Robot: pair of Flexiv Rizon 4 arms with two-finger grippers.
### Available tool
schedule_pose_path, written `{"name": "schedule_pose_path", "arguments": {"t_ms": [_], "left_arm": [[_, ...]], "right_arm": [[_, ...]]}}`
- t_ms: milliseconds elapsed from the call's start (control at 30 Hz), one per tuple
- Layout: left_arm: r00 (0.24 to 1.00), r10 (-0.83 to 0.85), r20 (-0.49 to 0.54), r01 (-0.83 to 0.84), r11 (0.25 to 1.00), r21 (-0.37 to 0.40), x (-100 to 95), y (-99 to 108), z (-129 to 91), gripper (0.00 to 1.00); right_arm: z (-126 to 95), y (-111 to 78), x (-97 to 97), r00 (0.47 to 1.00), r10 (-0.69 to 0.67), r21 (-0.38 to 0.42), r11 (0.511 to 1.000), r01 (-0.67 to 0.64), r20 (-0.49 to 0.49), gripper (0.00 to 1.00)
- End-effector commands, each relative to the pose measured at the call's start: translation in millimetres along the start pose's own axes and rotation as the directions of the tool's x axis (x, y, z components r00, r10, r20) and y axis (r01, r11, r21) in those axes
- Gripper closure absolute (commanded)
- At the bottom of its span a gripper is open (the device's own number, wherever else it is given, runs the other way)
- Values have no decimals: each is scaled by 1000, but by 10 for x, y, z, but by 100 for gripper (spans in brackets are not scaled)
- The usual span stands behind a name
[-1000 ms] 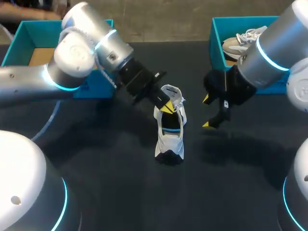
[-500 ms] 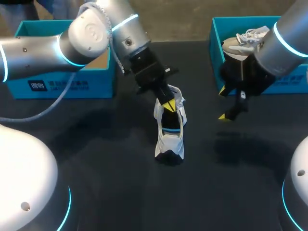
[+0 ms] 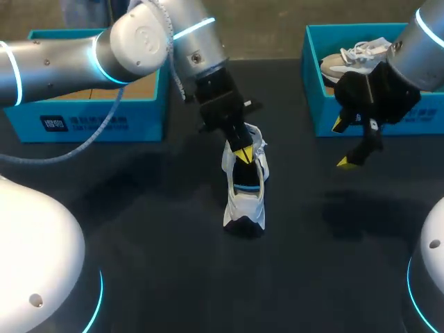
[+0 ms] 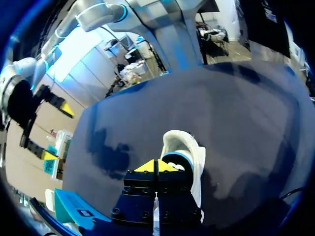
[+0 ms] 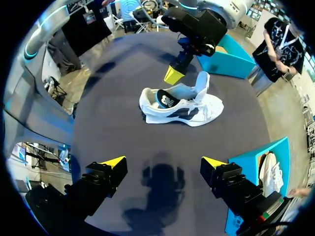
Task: Take the shoe out of the shoebox, open the shoe tongue, remove and reinsert the insole, then place the shoe into the shoebox
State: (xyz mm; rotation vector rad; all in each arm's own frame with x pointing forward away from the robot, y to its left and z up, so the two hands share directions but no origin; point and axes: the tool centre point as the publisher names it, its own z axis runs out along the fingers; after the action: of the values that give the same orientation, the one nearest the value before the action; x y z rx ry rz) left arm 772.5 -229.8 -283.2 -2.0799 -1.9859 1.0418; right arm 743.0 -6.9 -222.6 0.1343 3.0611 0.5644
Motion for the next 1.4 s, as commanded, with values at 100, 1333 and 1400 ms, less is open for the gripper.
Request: {"name": "schedule_pose_path", "arguments": {"t_ms": [100,1333,1400], "left_arm": [[991,4,-131,-5,1000,-4,-54,116,12,100],[961,6,-278,-42,991,-123,286,432,461,100],[955,5,-298,-43,992,-122,258,452,496,100]], "right_arm": [[-94,-88,78,999,41,-11,999,-41,-2,0],[-209,-131,145,992,96,-50,994,-92,82,0],[-209,-131,145,992,96,-50,994,-92,82,0]]}}
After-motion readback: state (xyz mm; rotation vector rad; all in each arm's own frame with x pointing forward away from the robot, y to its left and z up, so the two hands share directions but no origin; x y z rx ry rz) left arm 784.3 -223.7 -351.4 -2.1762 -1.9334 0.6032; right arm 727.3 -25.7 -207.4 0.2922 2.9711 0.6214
